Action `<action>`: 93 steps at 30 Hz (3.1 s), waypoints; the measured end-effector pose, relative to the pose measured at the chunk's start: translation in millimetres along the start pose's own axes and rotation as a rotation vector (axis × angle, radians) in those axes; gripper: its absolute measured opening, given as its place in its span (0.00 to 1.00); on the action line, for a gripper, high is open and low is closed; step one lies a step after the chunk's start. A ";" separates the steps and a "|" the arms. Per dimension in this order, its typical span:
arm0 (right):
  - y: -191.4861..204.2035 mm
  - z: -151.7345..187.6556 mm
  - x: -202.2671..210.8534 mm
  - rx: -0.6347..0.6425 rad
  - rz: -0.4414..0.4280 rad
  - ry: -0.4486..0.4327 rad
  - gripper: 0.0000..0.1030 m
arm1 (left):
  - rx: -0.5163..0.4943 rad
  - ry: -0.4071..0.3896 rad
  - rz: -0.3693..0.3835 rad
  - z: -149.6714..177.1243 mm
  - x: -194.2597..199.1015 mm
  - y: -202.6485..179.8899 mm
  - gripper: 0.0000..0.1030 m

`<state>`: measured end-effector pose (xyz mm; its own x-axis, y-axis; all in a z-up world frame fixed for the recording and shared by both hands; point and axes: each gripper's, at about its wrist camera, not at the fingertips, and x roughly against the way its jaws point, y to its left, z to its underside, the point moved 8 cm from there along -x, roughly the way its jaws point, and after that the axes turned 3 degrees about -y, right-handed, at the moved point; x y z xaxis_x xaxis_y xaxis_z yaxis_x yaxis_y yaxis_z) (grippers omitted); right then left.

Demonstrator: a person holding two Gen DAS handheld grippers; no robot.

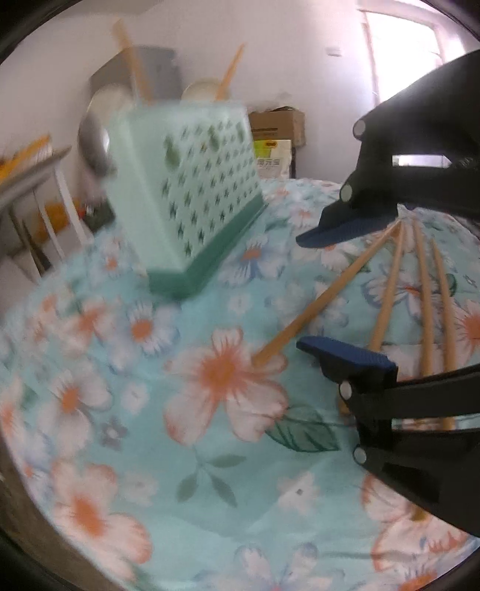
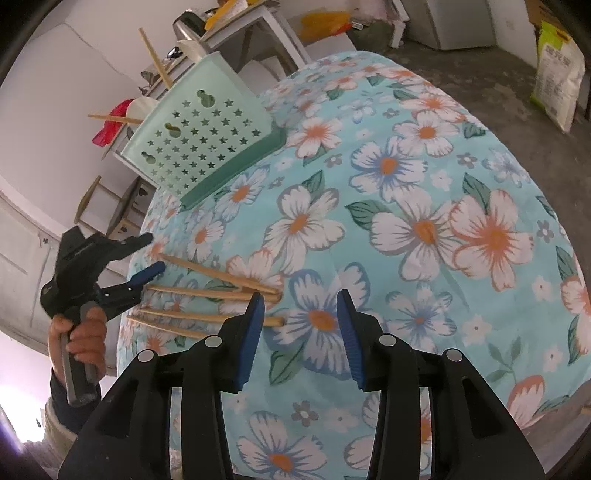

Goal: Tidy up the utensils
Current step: 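Grasp a wooden chopstick with the left gripper while the right gripper grasps another, then lift both chopsticks upright and carry them above the green holder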

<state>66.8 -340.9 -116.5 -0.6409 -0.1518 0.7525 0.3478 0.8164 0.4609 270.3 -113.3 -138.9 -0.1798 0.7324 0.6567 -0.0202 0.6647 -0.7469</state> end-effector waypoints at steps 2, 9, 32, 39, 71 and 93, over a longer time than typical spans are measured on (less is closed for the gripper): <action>-1.5 0.7 -0.9 -0.006 0.001 0.001 0.38 | 0.064 0.005 0.002 -2.7 -6.5 6.2 0.35; -2.5 0.7 -0.8 -0.006 0.001 -0.001 0.38 | 0.178 -0.017 0.030 -11.2 -15.5 9.8 0.21; 86.0 -25.1 12.1 0.340 -0.151 -0.049 0.39 | 0.133 -0.354 0.240 -23.9 109.1 -6.4 0.05; 164.4 -20.1 -31.0 0.596 -0.255 0.074 0.39 | -0.047 -0.579 0.109 -21.4 201.6 -18.4 0.06; 238.5 8.7 -113.6 1.033 -0.176 0.187 0.23 | -0.329 -0.772 -0.172 -11.0 242.7 -39.6 0.06; 223.1 -62.3 -40.4 0.811 -0.174 -0.117 0.04 | -0.367 -0.789 -0.149 -9.9 243.4 -47.6 0.06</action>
<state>212.9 -187.4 -14.8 -0.7220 -0.2906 0.6280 -0.3346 0.9410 0.0508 237.3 34.8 57.6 -0.8298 0.4088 0.3798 0.1949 0.8501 -0.4892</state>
